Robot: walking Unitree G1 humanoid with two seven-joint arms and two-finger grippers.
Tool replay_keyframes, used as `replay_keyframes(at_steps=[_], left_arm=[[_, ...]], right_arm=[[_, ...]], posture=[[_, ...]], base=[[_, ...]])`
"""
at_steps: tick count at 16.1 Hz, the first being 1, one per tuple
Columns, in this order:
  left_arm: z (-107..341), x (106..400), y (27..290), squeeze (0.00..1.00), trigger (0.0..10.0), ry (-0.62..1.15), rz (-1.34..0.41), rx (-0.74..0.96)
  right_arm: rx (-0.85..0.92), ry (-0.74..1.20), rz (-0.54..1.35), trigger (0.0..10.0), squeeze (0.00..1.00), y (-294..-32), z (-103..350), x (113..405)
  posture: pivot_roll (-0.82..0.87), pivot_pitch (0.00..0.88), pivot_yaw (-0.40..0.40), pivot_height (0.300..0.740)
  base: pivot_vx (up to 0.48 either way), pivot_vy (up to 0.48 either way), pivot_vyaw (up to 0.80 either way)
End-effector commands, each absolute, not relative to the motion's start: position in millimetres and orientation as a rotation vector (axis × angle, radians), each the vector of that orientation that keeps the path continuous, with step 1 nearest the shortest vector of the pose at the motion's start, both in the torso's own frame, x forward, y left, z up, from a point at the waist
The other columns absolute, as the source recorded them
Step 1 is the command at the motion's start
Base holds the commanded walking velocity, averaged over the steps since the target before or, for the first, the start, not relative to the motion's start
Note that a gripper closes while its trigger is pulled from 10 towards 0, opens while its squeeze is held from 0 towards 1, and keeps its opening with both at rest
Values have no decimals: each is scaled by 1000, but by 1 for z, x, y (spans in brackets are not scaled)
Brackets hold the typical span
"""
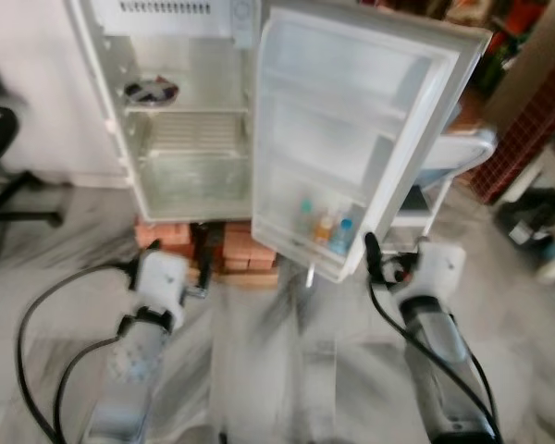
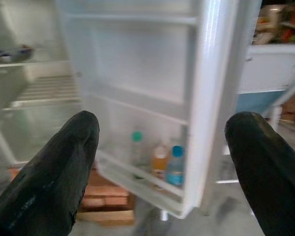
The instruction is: Restocking fridge
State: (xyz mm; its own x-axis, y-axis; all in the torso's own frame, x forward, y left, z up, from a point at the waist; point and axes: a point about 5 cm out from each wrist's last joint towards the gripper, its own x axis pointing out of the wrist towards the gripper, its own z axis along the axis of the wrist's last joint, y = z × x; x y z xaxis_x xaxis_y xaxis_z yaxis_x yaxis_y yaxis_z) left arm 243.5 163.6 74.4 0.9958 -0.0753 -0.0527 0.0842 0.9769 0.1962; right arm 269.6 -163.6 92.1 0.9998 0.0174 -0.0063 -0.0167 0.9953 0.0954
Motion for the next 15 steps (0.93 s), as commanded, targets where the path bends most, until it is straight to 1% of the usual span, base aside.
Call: replay_keyframes(at_steps=[1, 4, 7, 9, 15], left_arm=[[75, 244, 157, 0, 10000, 42, -110, 188], [72, 243, 154, 0, 10000, 51, -117, 182], [74, 244, 156, 0, 10000, 49, -114, 178], [74, 245, 156, 0, 10000, 46, -118, 176], [74, 246, 156, 0, 10000, 40, -112, 178]], right_arm=[[84, 7, -6, 10000, 0, -170, 91, 268], [83, 21, 28, 10000, 0, -164, 88, 268], [82, -5, 27, 10000, 0, -167, 94, 272], [68, -12, 24, 10000, 0, -170, 95, 273], [71, -20, 27, 10000, 0, -170, 95, 275]], posture=[[114, 89, -41, 740], [116, 87, -57, 740], [114, 85, -57, 740], [111, 75, -55, 740], [113, 64, -53, 740]], base=[[0, 0, 0], [0, 0, 0], [0, 0, 0], [0, -261, 0], [258, -297, 0]])
